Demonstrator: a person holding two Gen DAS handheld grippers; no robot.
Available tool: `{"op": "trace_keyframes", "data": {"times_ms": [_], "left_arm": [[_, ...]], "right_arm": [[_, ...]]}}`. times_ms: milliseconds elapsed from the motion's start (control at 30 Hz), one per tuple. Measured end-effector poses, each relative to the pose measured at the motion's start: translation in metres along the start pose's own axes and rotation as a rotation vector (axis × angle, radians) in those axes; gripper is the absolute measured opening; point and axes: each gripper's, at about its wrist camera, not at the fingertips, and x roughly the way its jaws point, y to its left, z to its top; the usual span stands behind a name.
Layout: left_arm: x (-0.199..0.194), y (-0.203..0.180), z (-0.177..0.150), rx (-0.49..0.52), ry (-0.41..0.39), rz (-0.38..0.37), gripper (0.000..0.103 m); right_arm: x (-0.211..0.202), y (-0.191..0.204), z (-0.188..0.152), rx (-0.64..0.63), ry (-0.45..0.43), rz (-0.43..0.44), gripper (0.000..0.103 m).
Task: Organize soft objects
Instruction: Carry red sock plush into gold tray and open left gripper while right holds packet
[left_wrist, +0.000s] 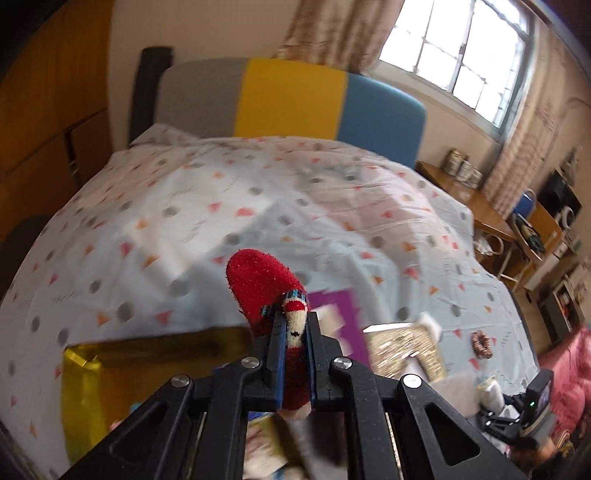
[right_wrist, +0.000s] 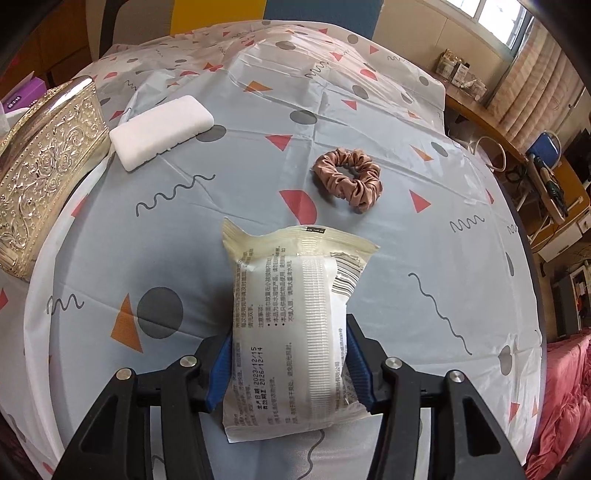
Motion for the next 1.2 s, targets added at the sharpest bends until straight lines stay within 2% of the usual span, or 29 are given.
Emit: {"op": "trace_keyframes", "data": {"times_ms": [133, 267, 467, 567, 700, 800, 867, 1033, 1200], "left_arm": [[-0.018, 0.057, -0.039, -0.073, 0.006, 0.053, 0.009], [-0.029, 0.105, -0.082, -0.186, 0.027, 0.075, 0.009], [-0.025, 0.138, -0.13, -0.299, 0.07, 0.109, 0.009], [-0.024, 0.142, -0.147, -0.348, 0.084, 0.088, 0.01], [-0.018, 0.134, -0.163, -0.335, 0.104, 0.085, 0.013], [-0.011, 0.132, -0.166, -0.325, 0.116, 0.108, 0.028], [-0.013, 0.131, -0.167, -0.316, 0.098, 0.151, 0.046], [-0.025, 0.127, -0.168, -0.275, 0.05, 0.208, 0.052], [-0.033, 0.122, -0.169, -0.273, 0.045, 0.217, 0.053]], "right_arm": [[0.0, -0.001, 0.001, 0.019, 0.008, 0.002, 0.054], [0.0, 0.0, 0.001, 0.015, 0.001, -0.008, 0.054], [-0.001, 0.005, -0.002, 0.002, -0.017, -0.03, 0.054], [-0.002, 0.008, -0.003, -0.013, -0.03, -0.044, 0.053], [-0.003, 0.008, -0.003, -0.012, -0.033, -0.052, 0.053], [-0.002, 0.008, -0.003, -0.003, -0.033, -0.056, 0.053], [-0.003, 0.01, -0.003, -0.001, -0.033, -0.06, 0.053], [-0.002, 0.009, -0.003, 0.009, -0.03, -0.062, 0.053], [-0.002, 0.009, -0.002, 0.009, -0.029, -0.066, 0.053]]}}
